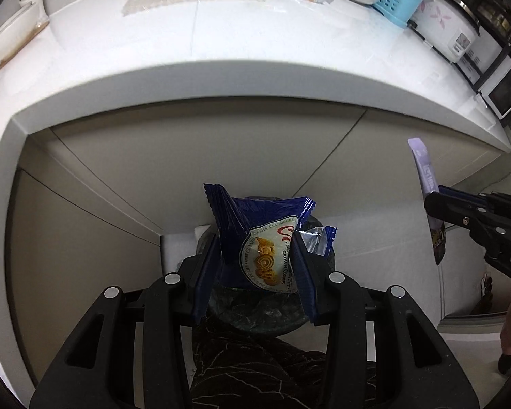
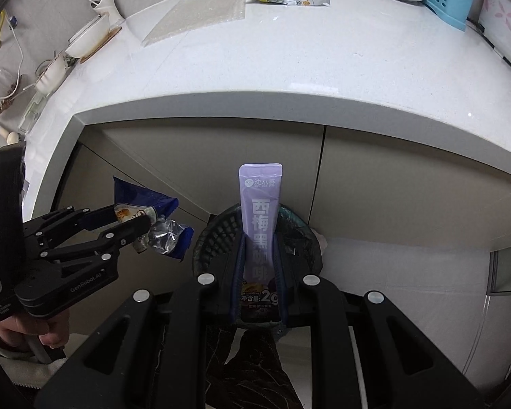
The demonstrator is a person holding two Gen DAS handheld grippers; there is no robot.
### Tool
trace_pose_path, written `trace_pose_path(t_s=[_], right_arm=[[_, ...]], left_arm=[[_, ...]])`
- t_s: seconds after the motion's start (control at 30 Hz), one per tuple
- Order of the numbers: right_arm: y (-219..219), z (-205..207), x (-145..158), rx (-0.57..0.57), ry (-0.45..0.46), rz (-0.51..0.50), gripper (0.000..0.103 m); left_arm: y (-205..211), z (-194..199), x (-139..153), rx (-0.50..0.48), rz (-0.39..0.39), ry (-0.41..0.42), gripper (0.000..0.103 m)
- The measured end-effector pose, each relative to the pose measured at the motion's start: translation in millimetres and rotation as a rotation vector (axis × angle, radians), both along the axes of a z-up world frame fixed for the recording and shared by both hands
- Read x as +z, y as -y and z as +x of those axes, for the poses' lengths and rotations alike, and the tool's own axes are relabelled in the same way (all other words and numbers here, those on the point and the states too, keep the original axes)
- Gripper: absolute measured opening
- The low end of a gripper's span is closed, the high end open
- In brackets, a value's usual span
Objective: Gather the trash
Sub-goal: 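Carry the blue packet and purple packet with both tools over the trash bin, then open the left tool to drop the blue packet while the right tool drops the purple packet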
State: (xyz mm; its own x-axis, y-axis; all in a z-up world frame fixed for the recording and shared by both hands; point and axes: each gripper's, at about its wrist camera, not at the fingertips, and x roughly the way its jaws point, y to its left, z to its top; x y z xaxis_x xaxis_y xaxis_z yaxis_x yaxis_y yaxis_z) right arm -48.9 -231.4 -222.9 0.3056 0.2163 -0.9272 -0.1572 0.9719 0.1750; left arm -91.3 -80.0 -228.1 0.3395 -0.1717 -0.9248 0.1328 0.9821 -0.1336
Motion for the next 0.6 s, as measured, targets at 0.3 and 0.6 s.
trace_pose_path(t_s=[0.3,0.6], right_arm=[[2,0,-18,-0.008,-0.042,-0.007,0.016],[4,-5,-28,-0.019,-0.068,-0.018,0.016]], left_arm=[[15,3,-25,-0.034,0.01,-0.028,0.042],[19,6,-28,-0.039,0.015,-0.014,0.07]])
